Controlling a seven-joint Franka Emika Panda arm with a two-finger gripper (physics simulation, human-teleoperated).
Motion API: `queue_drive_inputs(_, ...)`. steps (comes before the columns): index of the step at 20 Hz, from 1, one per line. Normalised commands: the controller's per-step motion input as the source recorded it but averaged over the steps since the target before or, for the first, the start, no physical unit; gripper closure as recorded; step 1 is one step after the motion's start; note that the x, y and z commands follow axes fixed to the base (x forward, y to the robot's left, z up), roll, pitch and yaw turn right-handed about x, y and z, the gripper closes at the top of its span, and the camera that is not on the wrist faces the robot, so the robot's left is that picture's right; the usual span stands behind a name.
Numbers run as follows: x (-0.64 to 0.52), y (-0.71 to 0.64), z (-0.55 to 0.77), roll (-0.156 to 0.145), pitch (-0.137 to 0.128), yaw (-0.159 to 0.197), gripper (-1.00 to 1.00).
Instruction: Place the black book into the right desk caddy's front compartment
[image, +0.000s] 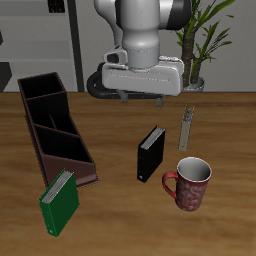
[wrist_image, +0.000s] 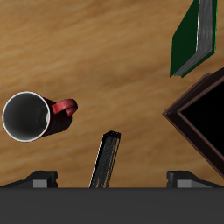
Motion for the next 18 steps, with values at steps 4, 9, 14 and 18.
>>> queue_drive_inputs(4,-0.02,0.08,-0.23,-0.01,-0.04,-0.036,-1.0)
queue_drive_inputs(9,0.08,-0.06,-0.4,-0.005,0.029,-0.018,-1.0)
queue_drive_inputs(14,0.06,-0.01,-0.37,-0.027,-0.009,0.006,-1.0)
queue_drive_inputs(18,0.08,0.07,-0.26,-0.006,0.031,-0.007,-1.0)
